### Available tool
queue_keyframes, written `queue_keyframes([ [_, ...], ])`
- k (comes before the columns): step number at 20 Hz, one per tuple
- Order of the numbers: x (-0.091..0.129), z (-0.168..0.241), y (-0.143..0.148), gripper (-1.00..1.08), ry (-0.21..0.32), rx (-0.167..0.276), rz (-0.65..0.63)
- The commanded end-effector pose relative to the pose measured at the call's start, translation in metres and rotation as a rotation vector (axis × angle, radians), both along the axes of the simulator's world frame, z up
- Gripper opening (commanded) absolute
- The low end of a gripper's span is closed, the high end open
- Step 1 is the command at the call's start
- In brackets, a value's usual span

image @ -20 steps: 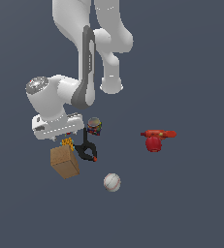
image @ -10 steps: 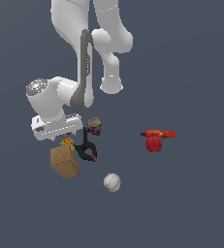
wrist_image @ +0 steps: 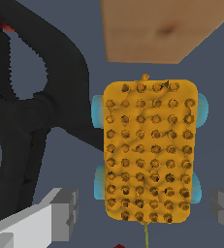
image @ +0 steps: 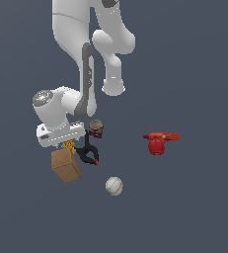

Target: Pick up a designated object from a clutter of objects.

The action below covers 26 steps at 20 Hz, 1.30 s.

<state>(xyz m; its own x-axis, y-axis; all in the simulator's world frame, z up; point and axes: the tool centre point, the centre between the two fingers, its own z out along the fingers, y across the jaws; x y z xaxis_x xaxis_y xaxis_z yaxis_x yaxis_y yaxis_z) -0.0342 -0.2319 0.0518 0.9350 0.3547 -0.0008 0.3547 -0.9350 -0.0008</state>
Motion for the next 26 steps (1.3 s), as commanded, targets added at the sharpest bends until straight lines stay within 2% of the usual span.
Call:
queue_keyframes([
  [1,0.000,-0.008,0.000,1.00,-0.001,0.000,0.001],
  [5,0.001,-0.013,0.000,1.00,-0.001,0.000,0.001],
  [6,0.001,-0.013,0.000,-1.00,-0.001,0.000,0.001],
  [18,0.001,-0.011,0.000,-1.00,-0.002,-0.001,0.000],
  [26,0.000,0.006,0.024,-1.00,-0.002,-0.001,0.000],
])
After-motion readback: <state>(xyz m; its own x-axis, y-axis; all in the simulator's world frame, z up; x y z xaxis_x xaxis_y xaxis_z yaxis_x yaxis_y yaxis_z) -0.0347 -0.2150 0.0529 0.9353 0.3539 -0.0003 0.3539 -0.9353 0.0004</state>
